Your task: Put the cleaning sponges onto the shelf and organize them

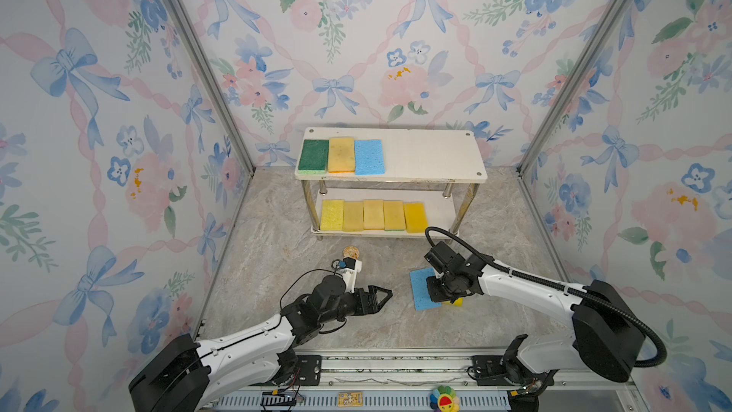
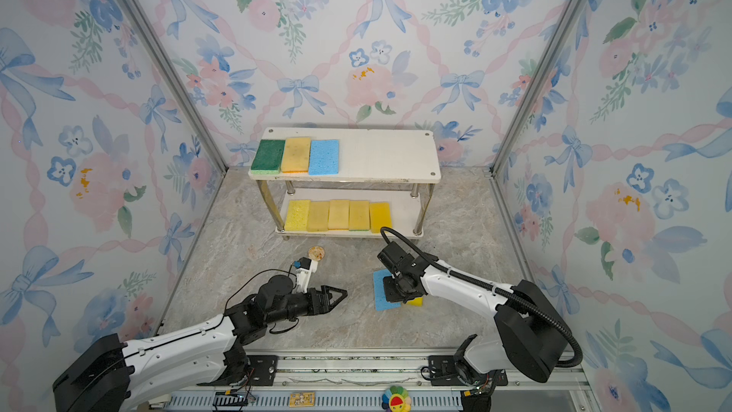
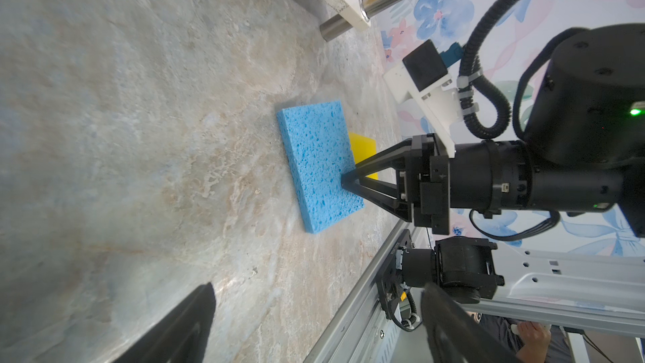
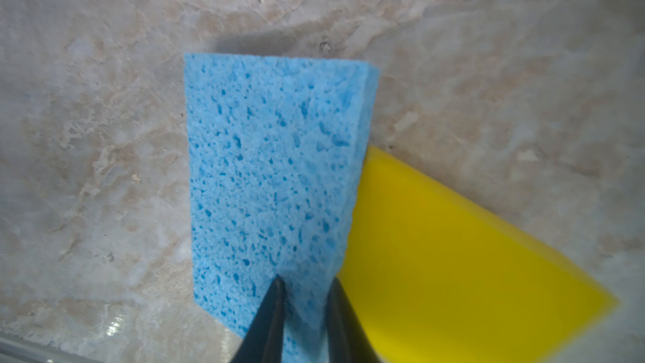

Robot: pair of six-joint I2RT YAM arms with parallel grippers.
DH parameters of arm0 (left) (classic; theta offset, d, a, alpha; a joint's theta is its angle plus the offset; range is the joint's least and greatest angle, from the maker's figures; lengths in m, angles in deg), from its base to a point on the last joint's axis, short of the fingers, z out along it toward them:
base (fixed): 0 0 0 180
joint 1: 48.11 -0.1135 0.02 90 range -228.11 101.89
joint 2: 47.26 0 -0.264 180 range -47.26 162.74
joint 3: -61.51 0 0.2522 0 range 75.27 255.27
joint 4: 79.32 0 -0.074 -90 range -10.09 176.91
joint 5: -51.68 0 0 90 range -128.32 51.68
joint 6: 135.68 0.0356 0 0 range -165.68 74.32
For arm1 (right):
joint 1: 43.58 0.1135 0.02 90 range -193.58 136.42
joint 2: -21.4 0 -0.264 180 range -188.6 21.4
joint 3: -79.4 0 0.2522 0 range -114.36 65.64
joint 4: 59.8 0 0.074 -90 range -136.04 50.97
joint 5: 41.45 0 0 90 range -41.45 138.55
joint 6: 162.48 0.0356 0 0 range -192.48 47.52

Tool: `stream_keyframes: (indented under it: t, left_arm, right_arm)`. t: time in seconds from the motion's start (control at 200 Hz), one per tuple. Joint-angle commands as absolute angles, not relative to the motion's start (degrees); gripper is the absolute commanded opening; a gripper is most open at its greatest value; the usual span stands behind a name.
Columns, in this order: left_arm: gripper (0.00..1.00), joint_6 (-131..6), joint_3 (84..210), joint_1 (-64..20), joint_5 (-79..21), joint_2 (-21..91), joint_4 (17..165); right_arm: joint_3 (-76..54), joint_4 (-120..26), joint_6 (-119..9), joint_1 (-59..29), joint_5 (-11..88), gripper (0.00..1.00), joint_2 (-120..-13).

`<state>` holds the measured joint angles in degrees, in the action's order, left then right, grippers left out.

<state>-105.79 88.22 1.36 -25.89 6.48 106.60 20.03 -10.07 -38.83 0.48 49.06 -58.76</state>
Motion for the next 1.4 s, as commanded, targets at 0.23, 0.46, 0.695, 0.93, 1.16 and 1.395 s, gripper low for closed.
stream_keyframes:
  t: [0.23, 0.46, 0.695, 0.93, 1.16, 1.395]
  left_arm:
    - [0.94, -105.44, 87.95, 0.34, -25.06, 4.29, 107.66]
    - [0.96, -106.18, 89.81, -1.3, -22.89, 2.09, 108.38]
    - [0.98, -107.51, 93.16, -1.62, -17.58, 0.74, 112.84]
    - [0.98, -108.65, 96.29, -0.27, -15.74, 1.74, 115.99]
    - [0.97, -109.64, 97.76, 0.36, -15.82, 3.87, 118.28]
    - [0.81, -110.18, 97.95, 0.4, -16.74, 4.6, 119.26]
  right_arm:
    - [18.34, -6.99, -38.03, 0.96, 49.98, 0.04, -50.21]
    - [13.56, -2.75, -39.76, -0.96, 45.85, 0.04, -42.62]
    - [6.85, 1.04, -43.44, -2.25, 37.06, 0.05, -38.07]
    - [5.29, -1.37, -42.25, -0.75, 29.92, 0.05, -35.7]
    - [4.89, -3.2, -42.53, 2.68, 26.93, 0.05, -36.22]
    - [4.2, -3.14, -43.74, 5.69, 26.4, 0.05, -37.04]
